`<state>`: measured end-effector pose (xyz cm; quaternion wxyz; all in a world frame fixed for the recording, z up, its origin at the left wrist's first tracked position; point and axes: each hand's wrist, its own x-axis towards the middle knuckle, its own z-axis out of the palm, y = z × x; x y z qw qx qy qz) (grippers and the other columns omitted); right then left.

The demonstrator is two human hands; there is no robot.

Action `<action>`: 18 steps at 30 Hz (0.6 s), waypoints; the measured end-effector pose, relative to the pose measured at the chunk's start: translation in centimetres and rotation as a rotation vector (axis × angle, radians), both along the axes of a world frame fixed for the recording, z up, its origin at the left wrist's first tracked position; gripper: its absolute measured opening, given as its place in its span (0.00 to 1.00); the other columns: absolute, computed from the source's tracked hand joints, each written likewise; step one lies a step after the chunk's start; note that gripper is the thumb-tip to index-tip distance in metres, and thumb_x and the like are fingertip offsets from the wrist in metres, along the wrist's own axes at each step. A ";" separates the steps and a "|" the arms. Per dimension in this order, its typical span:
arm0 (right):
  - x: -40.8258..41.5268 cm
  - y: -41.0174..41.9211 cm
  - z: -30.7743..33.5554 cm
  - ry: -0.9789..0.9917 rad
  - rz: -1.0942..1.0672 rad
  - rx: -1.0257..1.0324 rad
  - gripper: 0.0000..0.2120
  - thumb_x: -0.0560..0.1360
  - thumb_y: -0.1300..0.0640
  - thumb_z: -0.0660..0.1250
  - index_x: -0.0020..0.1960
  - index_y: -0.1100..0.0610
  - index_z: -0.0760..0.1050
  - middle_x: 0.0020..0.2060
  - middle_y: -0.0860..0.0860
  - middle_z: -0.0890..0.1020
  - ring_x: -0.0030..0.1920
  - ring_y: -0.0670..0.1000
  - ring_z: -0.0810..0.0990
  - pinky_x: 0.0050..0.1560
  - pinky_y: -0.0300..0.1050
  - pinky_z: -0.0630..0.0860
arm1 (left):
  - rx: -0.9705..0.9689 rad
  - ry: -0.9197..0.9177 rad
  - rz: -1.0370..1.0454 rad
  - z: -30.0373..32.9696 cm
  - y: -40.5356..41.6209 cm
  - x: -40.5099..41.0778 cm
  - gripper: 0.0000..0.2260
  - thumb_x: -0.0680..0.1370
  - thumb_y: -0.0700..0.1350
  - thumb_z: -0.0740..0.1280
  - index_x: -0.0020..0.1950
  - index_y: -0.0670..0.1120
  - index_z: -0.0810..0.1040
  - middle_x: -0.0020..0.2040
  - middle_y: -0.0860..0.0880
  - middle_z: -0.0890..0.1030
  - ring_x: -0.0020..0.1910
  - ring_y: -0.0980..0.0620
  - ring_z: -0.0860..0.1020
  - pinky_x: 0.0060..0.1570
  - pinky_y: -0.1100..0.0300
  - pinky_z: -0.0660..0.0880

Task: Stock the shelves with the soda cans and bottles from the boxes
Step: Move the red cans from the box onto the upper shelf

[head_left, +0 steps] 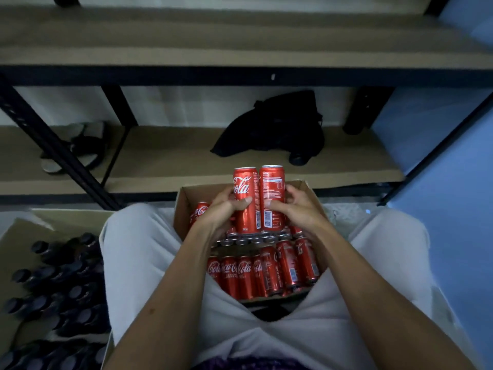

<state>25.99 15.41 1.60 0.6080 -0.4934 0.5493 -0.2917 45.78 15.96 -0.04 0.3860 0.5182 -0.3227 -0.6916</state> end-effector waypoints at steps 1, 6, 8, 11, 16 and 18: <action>-0.1 -0.3 0.5 -0.015 0.006 -0.007 0.29 0.70 0.52 0.77 0.68 0.50 0.71 0.55 0.51 0.83 0.51 0.51 0.85 0.53 0.53 0.81 | -0.028 0.007 0.008 0.5 -0.2 0.0 0.34 0.67 0.45 0.77 0.69 0.45 0.67 0.62 0.43 0.79 0.58 0.43 0.80 0.58 0.42 0.77; -0.4 -3.5 2.2 -0.078 0.013 -0.012 0.21 0.73 0.54 0.74 0.64 0.48 0.73 0.52 0.50 0.84 0.48 0.49 0.86 0.43 0.44 0.81 | -0.061 0.053 0.036 1.5 -3.4 0.0 0.33 0.67 0.45 0.76 0.69 0.44 0.68 0.62 0.42 0.79 0.58 0.42 0.80 0.61 0.40 0.74; -0.3 -5.2 2.2 -0.088 0.008 -0.005 0.22 0.72 0.53 0.74 0.64 0.48 0.73 0.52 0.49 0.85 0.49 0.48 0.86 0.44 0.43 0.80 | -0.056 0.093 0.043 1.5 -5.0 0.0 0.30 0.69 0.44 0.75 0.69 0.42 0.70 0.60 0.41 0.81 0.57 0.42 0.81 0.60 0.42 0.76; 0.1 -8.0 1.7 -0.092 0.006 0.011 0.18 0.73 0.52 0.73 0.61 0.45 0.74 0.49 0.46 0.85 0.48 0.47 0.85 0.44 0.42 0.80 | -0.048 0.067 0.036 1.5 -7.6 -0.3 0.29 0.68 0.44 0.75 0.68 0.43 0.70 0.58 0.43 0.82 0.55 0.45 0.83 0.56 0.46 0.79; 0.8 -11.5 2.8 -0.078 -0.010 0.068 0.19 0.71 0.48 0.74 0.59 0.41 0.73 0.53 0.48 0.83 0.50 0.49 0.85 0.53 0.54 0.81 | 0.012 0.059 0.111 2.7 -10.7 0.0 0.34 0.67 0.43 0.76 0.70 0.46 0.66 0.60 0.43 0.80 0.54 0.45 0.83 0.52 0.46 0.80; 1.1 -12.1 4.9 -0.072 0.002 0.076 0.18 0.71 0.47 0.74 0.57 0.39 0.72 0.53 0.48 0.83 0.51 0.49 0.85 0.54 0.55 0.81 | 0.041 0.064 0.134 4.5 -11.1 0.1 0.34 0.68 0.44 0.76 0.71 0.46 0.66 0.61 0.43 0.79 0.54 0.45 0.83 0.50 0.47 0.80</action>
